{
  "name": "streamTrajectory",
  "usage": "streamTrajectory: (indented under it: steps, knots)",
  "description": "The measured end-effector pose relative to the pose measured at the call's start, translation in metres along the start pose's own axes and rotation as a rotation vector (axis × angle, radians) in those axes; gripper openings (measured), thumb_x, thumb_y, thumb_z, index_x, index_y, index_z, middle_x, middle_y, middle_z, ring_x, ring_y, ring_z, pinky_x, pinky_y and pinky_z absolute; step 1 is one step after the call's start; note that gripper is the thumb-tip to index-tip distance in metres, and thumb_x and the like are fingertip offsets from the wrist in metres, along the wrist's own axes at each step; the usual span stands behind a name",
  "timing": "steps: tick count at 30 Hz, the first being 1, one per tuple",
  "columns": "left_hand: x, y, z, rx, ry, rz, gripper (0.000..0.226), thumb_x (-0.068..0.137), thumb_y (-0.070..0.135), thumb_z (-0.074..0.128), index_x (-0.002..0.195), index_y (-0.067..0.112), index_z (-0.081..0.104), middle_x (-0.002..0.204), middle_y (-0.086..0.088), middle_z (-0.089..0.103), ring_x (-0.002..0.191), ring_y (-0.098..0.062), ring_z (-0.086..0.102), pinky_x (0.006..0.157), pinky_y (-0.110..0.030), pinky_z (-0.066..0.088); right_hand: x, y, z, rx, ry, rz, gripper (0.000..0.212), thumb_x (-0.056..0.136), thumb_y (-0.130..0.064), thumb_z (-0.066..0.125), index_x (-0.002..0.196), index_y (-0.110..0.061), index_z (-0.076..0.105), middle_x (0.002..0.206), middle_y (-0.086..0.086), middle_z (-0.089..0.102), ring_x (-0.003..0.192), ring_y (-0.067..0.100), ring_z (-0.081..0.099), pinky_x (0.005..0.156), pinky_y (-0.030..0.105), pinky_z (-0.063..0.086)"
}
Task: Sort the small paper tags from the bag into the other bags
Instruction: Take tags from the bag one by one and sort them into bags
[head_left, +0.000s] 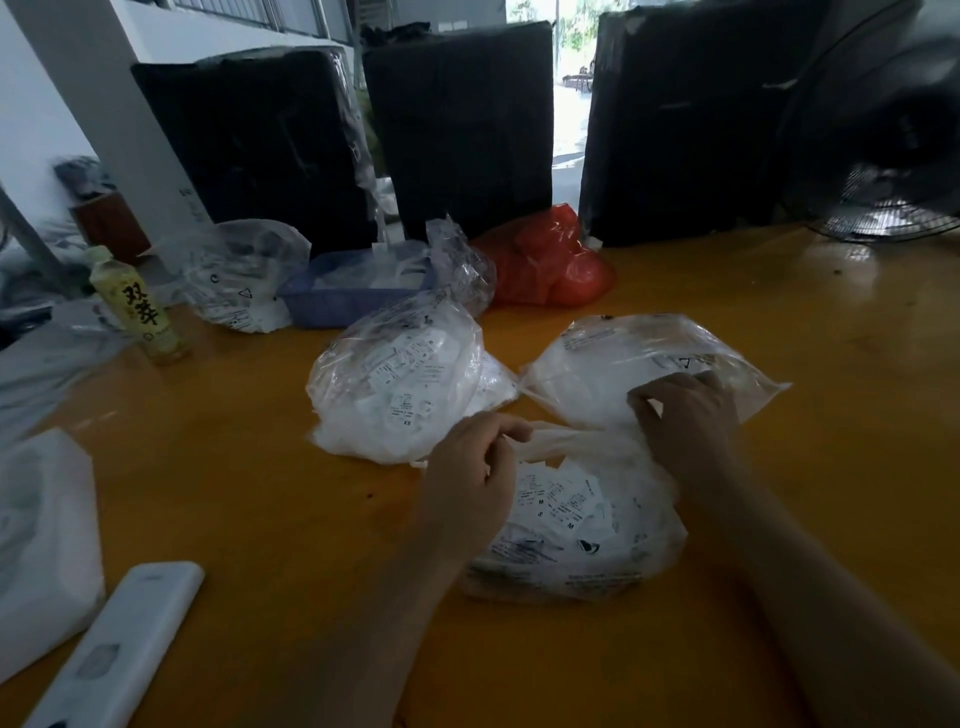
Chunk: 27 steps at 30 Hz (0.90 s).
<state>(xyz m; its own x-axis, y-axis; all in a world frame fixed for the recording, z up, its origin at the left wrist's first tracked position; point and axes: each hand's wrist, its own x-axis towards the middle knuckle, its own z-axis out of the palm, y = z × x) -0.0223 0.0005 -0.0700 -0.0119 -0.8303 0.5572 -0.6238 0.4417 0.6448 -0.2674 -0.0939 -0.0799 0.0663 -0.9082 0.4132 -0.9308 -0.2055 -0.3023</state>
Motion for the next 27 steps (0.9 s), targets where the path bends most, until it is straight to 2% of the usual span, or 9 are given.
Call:
streamTrajectory:
  steps: [3,6,8,10,13,15,18,23,27]
  knots:
    - [-0.004,-0.001,0.001,-0.11,-0.036,-0.136,0.029,0.1,0.018,0.045,0.106,0.024,0.072,0.102,0.017,0.071,0.096,-0.003,0.067,0.077,-0.015,0.052,-0.001,-0.004,-0.012,0.12,0.214,-0.004,0.016,0.098,-0.019,0.065,0.102,-0.01,0.077,0.108,0.011,0.075,0.103,0.033,0.064,0.101,0.047,0.042]
    - [-0.01,0.0,0.001,-0.263,-0.051,-0.262,0.027,0.104,0.017,0.047,0.107,0.027,0.071,0.103,0.017,0.073,0.094,-0.007,0.07,0.08,-0.018,0.056,-0.01,-0.019,-0.025,0.421,0.305,0.038,0.01,0.098,-0.019,0.063,0.094,-0.014,0.071,0.088,-0.004,0.071,0.083,0.015,0.065,0.082,0.032,0.052]
    - [-0.011,0.004,0.001,-0.406,-0.069,-0.345,0.023,0.108,0.019,0.049,0.114,0.025,0.07,0.109,0.013,0.075,0.096,-0.01,0.071,0.083,-0.024,0.058,-0.015,-0.031,-0.036,0.636,0.231,0.091,0.012,0.099,-0.025,0.062,0.093,-0.019,0.069,0.079,-0.016,0.069,0.071,0.004,0.065,0.064,0.015,0.051]
    - [-0.01,0.01,0.001,-0.512,-0.114,-0.405,0.024,0.106,0.034,0.053,0.125,0.024,0.065,0.117,0.011,0.074,0.102,-0.013,0.073,0.087,-0.031,0.061,-0.021,-0.043,-0.046,0.737,0.102,0.069,0.011,0.098,-0.032,0.061,0.092,-0.026,0.068,0.077,-0.019,0.071,0.068,0.005,0.066,0.055,0.02,0.052]
    - [-0.01,0.016,0.005,-0.696,-0.219,-0.497,0.06,0.089,0.058,0.062,0.135,0.02,0.058,0.124,0.003,0.074,0.11,-0.022,0.073,0.093,-0.04,0.06,-0.033,-0.061,-0.045,0.7,-0.11,-0.065,0.008,0.099,-0.035,0.06,0.092,-0.034,0.064,0.083,-0.02,0.07,0.062,0.015,0.064,0.055,0.031,0.054]
    - [-0.012,0.016,0.007,-0.8,-0.216,-0.537,0.065,0.086,0.056,0.07,0.137,0.018,0.059,0.119,-0.007,0.076,0.107,-0.027,0.074,0.091,-0.04,0.06,-0.04,-0.071,-0.039,0.656,-0.182,-0.159,0.007,0.098,-0.033,0.061,0.092,-0.033,0.063,0.077,-0.01,0.068,0.056,0.01,0.058,0.051,0.024,0.049]
    - [-0.012,0.013,0.007,-0.743,-0.115,-0.522,0.036,0.089,0.046,0.078,0.118,0.025,0.076,0.11,-0.006,0.078,0.099,-0.023,0.076,0.085,-0.031,0.061,-0.043,-0.077,-0.032,0.605,-0.212,-0.226,0.011,0.097,-0.035,0.06,0.099,-0.026,0.066,0.078,-0.01,0.068,0.061,0.008,0.062,0.054,0.024,0.053]
    - [-0.004,0.008,0.004,-0.953,0.071,-0.692,0.013,0.092,0.014,0.073,0.089,0.02,0.084,0.097,-0.006,0.079,0.084,-0.016,0.074,0.074,-0.025,0.058,-0.044,-0.079,-0.031,0.78,-0.32,-0.133,0.026,0.087,-0.051,0.065,0.111,-0.041,0.06,0.085,-0.019,0.07,0.071,0.003,0.067,0.058,0.016,0.053]
    - [-0.004,0.01,0.001,-1.007,0.024,-0.698,0.014,0.092,0.013,0.072,0.086,0.019,0.083,0.095,-0.008,0.078,0.084,-0.015,0.074,0.072,-0.025,0.059,-0.042,-0.076,-0.026,0.76,-0.273,-0.113,0.003,0.092,-0.033,0.072,0.094,-0.033,0.07,0.081,-0.02,0.069,0.068,0.001,0.064,0.058,0.014,0.048]
